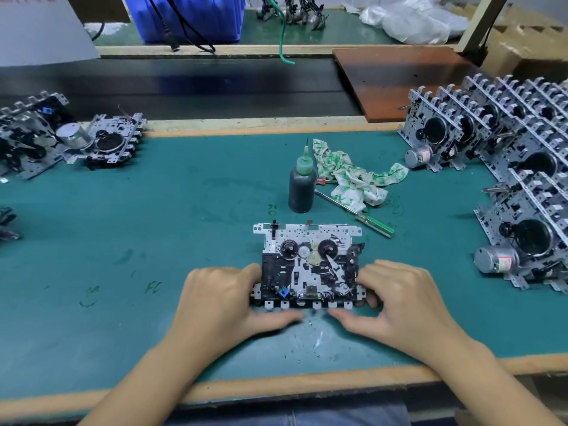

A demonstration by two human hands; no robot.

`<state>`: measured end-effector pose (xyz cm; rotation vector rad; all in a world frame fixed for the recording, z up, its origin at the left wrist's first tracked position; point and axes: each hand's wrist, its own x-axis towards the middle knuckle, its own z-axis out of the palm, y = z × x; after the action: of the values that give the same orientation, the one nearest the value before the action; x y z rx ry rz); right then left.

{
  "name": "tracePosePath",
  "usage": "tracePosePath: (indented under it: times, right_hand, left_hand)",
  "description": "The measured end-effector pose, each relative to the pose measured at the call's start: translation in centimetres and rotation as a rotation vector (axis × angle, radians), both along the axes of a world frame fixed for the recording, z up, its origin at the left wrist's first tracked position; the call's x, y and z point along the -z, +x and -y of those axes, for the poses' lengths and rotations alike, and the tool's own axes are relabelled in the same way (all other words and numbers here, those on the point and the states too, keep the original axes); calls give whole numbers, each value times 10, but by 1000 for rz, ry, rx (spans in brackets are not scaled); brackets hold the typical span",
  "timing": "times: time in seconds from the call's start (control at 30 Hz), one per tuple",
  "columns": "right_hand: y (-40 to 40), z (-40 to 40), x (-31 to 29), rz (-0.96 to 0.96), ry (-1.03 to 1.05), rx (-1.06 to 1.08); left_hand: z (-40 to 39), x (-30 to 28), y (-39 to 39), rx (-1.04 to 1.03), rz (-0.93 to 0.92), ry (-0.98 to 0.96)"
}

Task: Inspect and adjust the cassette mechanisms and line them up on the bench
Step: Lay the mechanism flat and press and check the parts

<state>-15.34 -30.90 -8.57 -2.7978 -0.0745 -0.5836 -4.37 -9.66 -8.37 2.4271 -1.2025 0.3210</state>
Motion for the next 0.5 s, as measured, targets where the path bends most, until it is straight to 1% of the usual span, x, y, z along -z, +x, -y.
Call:
tracePosePath:
  times: [0.07, 0.17, 0.23, 0.3, 0.4, 0.5]
  right_hand:
    - [0, -2, 1, 14, 26, 56]
    - [0, -1, 2, 25, 27, 75]
    - [0, -1, 2, 21, 23, 62]
    - [0, -1, 2, 14, 25, 40]
    - [0, 0, 0, 0, 49, 9]
    - [0, 2, 0, -18, 48, -25]
  left_hand:
    - [-6, -2, 5, 126, -9, 23]
    - [-10, -2, 10, 198, 9, 33]
    - [-8, -1, 11, 188, 37, 21]
    - [-6, 0, 10, 128, 60, -9]
    - [-4, 3, 7, 62, 47, -41]
    - [-5, 4, 8, 72, 43, -49]
